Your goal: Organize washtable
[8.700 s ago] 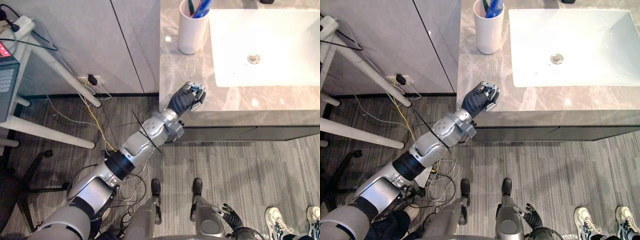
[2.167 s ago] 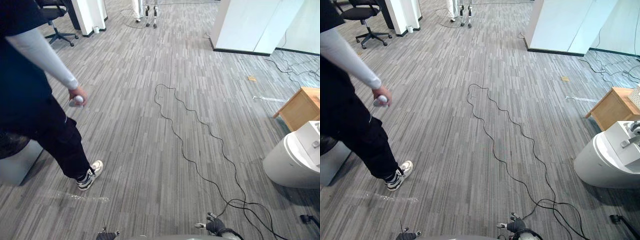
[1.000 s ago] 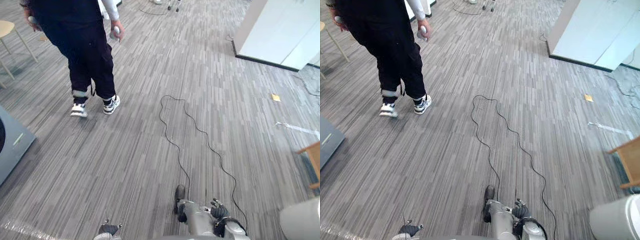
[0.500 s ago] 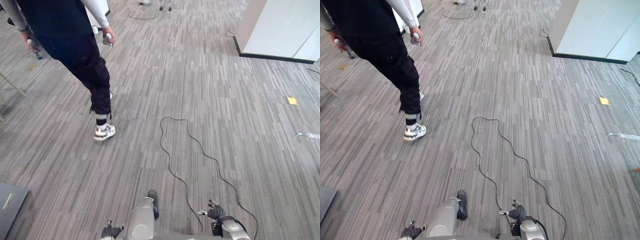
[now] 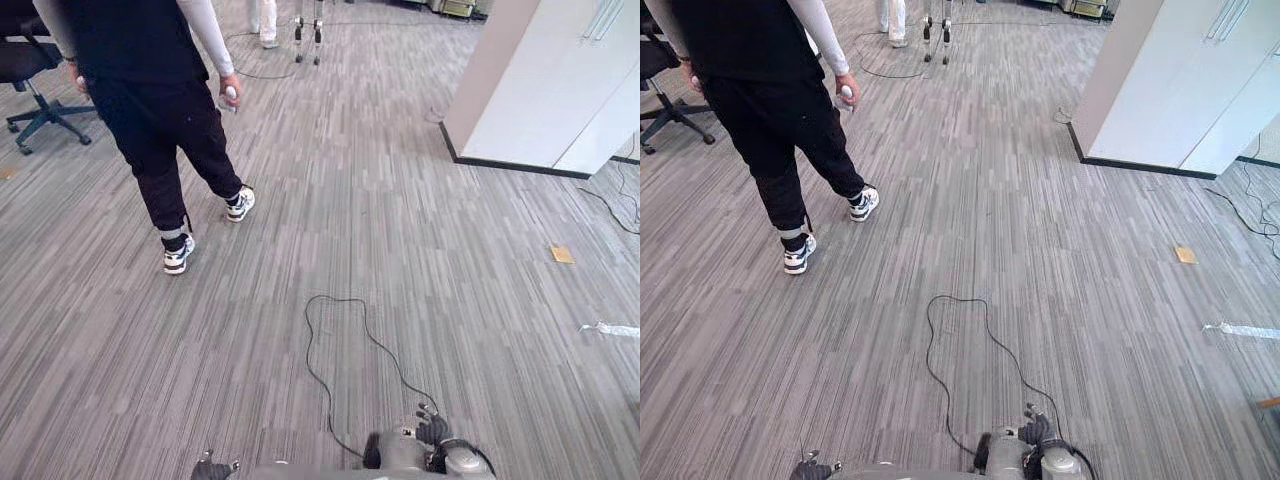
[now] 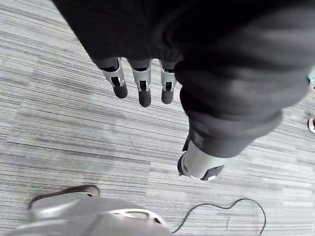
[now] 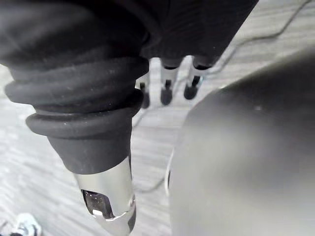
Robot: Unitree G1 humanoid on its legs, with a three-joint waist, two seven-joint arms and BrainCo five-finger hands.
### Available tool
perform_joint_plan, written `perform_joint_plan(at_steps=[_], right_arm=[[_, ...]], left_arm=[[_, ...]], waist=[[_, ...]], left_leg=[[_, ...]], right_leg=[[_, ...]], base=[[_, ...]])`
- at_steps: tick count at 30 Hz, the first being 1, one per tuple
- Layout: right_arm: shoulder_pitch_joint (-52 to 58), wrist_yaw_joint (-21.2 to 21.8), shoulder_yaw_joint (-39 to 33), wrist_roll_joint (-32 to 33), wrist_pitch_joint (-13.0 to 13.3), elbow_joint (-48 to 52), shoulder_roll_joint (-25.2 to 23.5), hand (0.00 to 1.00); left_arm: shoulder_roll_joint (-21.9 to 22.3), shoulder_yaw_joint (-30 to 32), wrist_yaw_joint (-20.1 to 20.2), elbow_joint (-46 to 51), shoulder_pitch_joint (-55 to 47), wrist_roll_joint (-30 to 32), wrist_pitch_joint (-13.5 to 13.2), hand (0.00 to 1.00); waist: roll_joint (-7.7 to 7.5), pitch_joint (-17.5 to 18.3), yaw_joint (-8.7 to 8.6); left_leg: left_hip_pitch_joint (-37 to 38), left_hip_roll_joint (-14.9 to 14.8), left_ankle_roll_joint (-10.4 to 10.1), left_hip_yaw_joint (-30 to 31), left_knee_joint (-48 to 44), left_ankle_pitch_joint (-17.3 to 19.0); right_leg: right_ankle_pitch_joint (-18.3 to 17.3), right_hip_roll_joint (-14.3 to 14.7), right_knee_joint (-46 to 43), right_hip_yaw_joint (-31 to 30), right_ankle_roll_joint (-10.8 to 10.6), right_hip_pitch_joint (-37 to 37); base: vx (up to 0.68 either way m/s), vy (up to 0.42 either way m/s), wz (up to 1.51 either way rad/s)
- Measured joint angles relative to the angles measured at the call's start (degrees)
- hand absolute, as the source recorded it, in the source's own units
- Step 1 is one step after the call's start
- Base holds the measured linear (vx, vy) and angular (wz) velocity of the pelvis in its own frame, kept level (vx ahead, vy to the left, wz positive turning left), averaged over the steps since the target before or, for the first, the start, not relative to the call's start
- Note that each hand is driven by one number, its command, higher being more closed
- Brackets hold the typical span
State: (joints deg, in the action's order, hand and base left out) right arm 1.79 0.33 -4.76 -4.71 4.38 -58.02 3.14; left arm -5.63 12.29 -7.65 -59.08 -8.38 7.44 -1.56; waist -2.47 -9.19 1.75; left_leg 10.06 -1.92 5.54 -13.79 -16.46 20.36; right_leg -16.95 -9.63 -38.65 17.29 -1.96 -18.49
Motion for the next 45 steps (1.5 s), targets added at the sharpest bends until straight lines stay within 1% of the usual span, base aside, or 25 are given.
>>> perform_joint_plan(at_steps=[1,2,3,4,5,6,7,8,9,10,11,12,13,14,15,16,17,18,19,26,35,41,43,44,45], right_arm=[[-0.1,0.0,-0.1,0.0,0.0,0.3,0.1,0.00],[-0.2,0.0,-0.4,0.0,0.1,0.7,0.2,0.00],[-0.3,0.0,-1.1,0.0,0.0,0.9,0.2,0.00],[-0.2,0.0,-1.2,0.1,0.0,1.1,0.0,0.00],[-0.2,-0.1,-2.1,0.0,0.0,1.1,-0.6,0.00],[-0.1,-0.1,-2.3,0.0,-0.2,1.1,-0.9,0.00],[-0.1,0.0,-2.4,0.0,-0.3,1.2,-0.7,0.00],[-0.2,0.0,-2.3,-0.3,-0.4,1.5,-0.2,0.00],[-0.2,0.0,-2.0,-0.4,-0.5,2.2,0.7,0.00],[-0.1,-0.1,-1.7,-0.3,-0.6,2.4,0.9,0.00],[-0.1,-0.2,-1.4,-0.2,-0.8,2.4,1.2,0.00],[-0.4,-0.3,-1.3,0.0,-0.9,1.5,1.4,0.00],[-0.4,-0.3,-1.4,0.3,-1.0,0.4,1.3,0.00],[-0.3,-0.4,-1.3,0.3,-1.1,-0.1,1.2,0.00],[-0.3,-0.5,-1.1,0.6,-1.2,-0.5,1.0,0.00],[-0.4,-0.7,-1.0,0.6,-1.1,-1.3,0.8,0.00],[-0.3,-0.8,-1.0,0.6,-1.1,-1.5,0.8,0.00],[0.0,-0.9,-0.9,0.6,-0.9,-1.8,1.2,0.00],[1.2,-1.6,0.2,0.7,-0.4,-3.6,-0.7,0.00],[1.2,-1.6,0.2,0.7,-0.5,-3.7,-0.9,0.00],[1.2,-1.9,-1.9,2.4,-0.5,-5.5,-1.6,0.00],[0.9,-2.6,-1.9,2.4,-0.5,-5.8,-1.7,0.00],[0.9,-2.5,-1.8,2.4,-0.4,-5.9,-1.7,0.00],[0.9,-2.4,-1.5,2.5,-0.3,-5.8,-1.5,0.00],[0.8,-2.4,-0.8,2.5,0.0,-5.8,-1.2,0.00]], left_arm=[[0.1,-0.5,0.0,0.0,0.4,0.0,0.0,0.00],[0.4,-0.9,0.0,0.0,0.7,0.0,-0.1,0.00],[0.4,-1.0,0.0,0.0,0.6,0.0,-0.4,0.00],[0.5,-0.9,0.0,0.0,0.6,0.1,-0.4,0.00],[0.5,-0.4,0.0,0.0,0.4,0.2,-0.4,0.00],[0.7,0.7,0.0,0.0,-0.3,0.7,-0.4,0.00],[1.4,2.1,0.0,0.1,-0.5,1.2,-0.4,0.00],[2.2,2.9,0.0,0.0,-0.4,1.2,-0.3,0.00],[3.7,5.1,0.0,0.2,-0.1,1.2,-0.3,0.00],[5.2,7.7,0.0,0.5,-0.5,1.1,-0.2,0.00],[5.5,8.2,-0.1,0.5,-0.6,1.0,-0.2,0.00],[5.5,7.9,0.0,0.5,-0.3,1.0,-0.1,0.00],[5.1,7.4,0.0,0.8,0.1,1.0,-0.1,0.00],[4.8,7.1,0.0,1.1,0.0,1.0,-0.2,0.00],[4.4,6.6,-0.1,1.6,-0.1,0.9,-0.3,0.00],[3.9,5.5,-0.2,1.8,-0.1,0.3,-0.4,0.00],[3.8,4.9,-0.2,1.8,-0.1,-0.2,-0.5,0.00],[4.0,3.9,-0.2,2.0,-0.6,-0.6,-0.7,0.00],[-0.2,-2.8,-2.5,-2.3,-1.6,-0.5,-1.1,0.00],[-0.4,-2.7,-2.5,-2.3,-1.7,-0.5,-1.1,0.00],[-0.9,-3.2,-2.3,-3.7,-1.7,-1.5,-1.5,0.00],[-1.0,-3.1,-2.3,-3.9,-1.6,-2.4,-1.6,0.00],[-1.0,-2.7,-2.2,-3.8,-1.3,-2.8,-1.6,0.00],[-0.8,-2.5,-2.1,-3.4,-1.0,-2.9,-1.6,0.00],[-0.7,-1.3,-1.4,-3.2,-0.5,-3.2,-1.7,0.00]], waist=[[0.49,-0.2,0.04],[1.19,-0.4,0.03],[1.31,-0.4,0.04],[1.35,-0.4,-0.07],[1.12,-0.3,-0.66],[0.91,-0.2,-0.82],[1.63,0.1,-0.93],[2.97,0.1,-0.75],[4.69,0.3,-0.74],[6.09,-0.1,-0.51],[6.61,-0.2,-0.33],[6.69,-0.6,0.20],[6.13,-1.0,0.51],[5.22,-1.6,0.61],[4.65,-1.9,0.72],[4.10,-2.1,0.68],[4.05,-2.0,0.69],[4.81,-1.4,0.70],[0.35,4.4,-0.78],[-0.20,4.7,-0.77],[-0.83,5.7,-0.78],[-0.82,5.9,-0.90],[-0.67,5.8,-1.06],[0.19,5.1,-1.03],[0.51,3.8,-0.85]], left_leg=[[1.0,-0.7,-0.6,0.3,0.4,0.3],[2.4,-1.8,-1.8,0.9,0.8,1.0],[4.1,-2.6,-3.1,1.6,1.7,1.6],[5.0,-2.9,-4.2,2.0,1.9,2.0],[7.3,-3.8,-7.0,3.9,1.2,3.5],[7.7,-4.8,-8.7,5.7,-2.6,4.5],[5.6,-6.6,-9.9,6.8,-10.0,3.8],[3.8,-8.4,-10.9,7.4,-15.1,2.6],[-1.5,-12.1,-9.1,8.4,-27.1,-3.6],[-6.4,-14.6,-7.1,8.6,-37.0,-15.8],[-8.5,-16.0,-7.3,8.7,-40.8,-19.1],[-12.0,-17.0,-7.6,8.5,-46.5,-14.5],[-14.9,-16.9,-8.9,7.6,-48.0,-10.6],[-15.8,-16.8,-9.6,7.0,-47.0,-8.9],[-17.0,-16.2,-10.5,6.5,-42.6,-6.4],[-17.7,-15.1,-12.0,5.8,-33.8,-4.6],[-17.1,-14.4,-12.3,5.6,-26.0,-4.4],[-16.0,-13.1,-13.4,5.5,-11.3,-6.9],[-13.7,-3.1,-8.0,5.7,2.7,-13.6],[-13.2,-3.0,-8.2,5.3,4.2,-13.7],[-7.8,-1.2,-8.4,3.5,17.2,-19.4],[-6.2,-1.3,-8.5,3.1,19.0,-19.8],[-8.3,-2.3,-8.7,4.1,13.9,-17.2],[-11.6,-4.4,-9.1,5.4,5.4,-13.0],[-15.9,-6.5,-9.6,6.5,-6.6,-8.9]], right_leg=[[1.6,0.4,5.2,0.2,0.1,-0.5],[5.1,1.1,12.7,0.0,-0.1,-1.3],[9.6,1.7,21.0,-0.8,-0.6,-1.6],[10.7,1.7,22.9,-1.2,-0.5,-1.8],[12.3,2.0,23.7,-2.8,0.5,-1.9],[17.2,3.0,21.6,-5.0,2.4,-1.8],[21.8,3.5,18.5,-4.6,2.0,-1.4],[20.3,4.5,17.0,-3.5,1.4,-1.1],[17.8,6.6,16.6,-2.3,2.5,1.0],[16.3,8.7,17.8,-2.5,3.3,3.5],[15.9,9.5,18.9,-3.1,3.8,4.9],[15.7,10.5,21.1,-3.8,4.1,7.8],[15.7,10.5,24.2,-4.4,4.1,11.8],[15.7,10.3,25.8,-4.7,4.1,14.1],[15.7,9.6,28.0,-4.9,4.1,18.1],[15.7,8.6,29.5,-5.1,4.1,20.6],[15.7,8.2,30.2,-5.0,4.0,21.3],[15.1,8.4,30.7,-4.7,2.7,21.6],[15.0,0.5,34.8,-5.0,-4.3,21.2],[15.0,0.4,35.1,-5.3,-4.3,21.0],[15.6,0.3,37.9,-6.5,-4.6,20.9],[15.5,0.7,38.3,-6.4,-4.4,22.1],[15.1,1.2,36.8,-6.3,-3.8,22.2],[13.8,2.3,35.2,-6.2,-2.7,22.6],[10.7,3.6,34.0,-6.3,-2.2,24.1]], base=[[0.37,-0.023,0.38],[0.48,-0.067,0.35],[0.72,-0.124,0.38],[0.53,-0.108,0.52],[0.51,-0.147,0.57],[0.70,-0.241,0.72],[0.82,-0.278,0.47],[0.82,-0.251,0.29],[0.66,-0.144,-0.11],[0.65,-0.130,-0.26],[0.62,-0.090,-0.50],[0.60,-0.078,-0.46],[0.59,-0.067,-0.36],[0.54,-0.040,-0.14],[0.45,0.028,-0.03],[0.40,0.067,-0.03],[0.29,0.122,-0.12],[0.14,0.085,-0.11],[0.08,0.059,-0.08],[0.00,-0.001,-0.02],[0.07,-0.002,-0.07],[0.10,0.012,-0.01],[0.03,-0.028,0.23],[-0.02,-0.072,0.36],[-0.02,-0.066,0.34]])
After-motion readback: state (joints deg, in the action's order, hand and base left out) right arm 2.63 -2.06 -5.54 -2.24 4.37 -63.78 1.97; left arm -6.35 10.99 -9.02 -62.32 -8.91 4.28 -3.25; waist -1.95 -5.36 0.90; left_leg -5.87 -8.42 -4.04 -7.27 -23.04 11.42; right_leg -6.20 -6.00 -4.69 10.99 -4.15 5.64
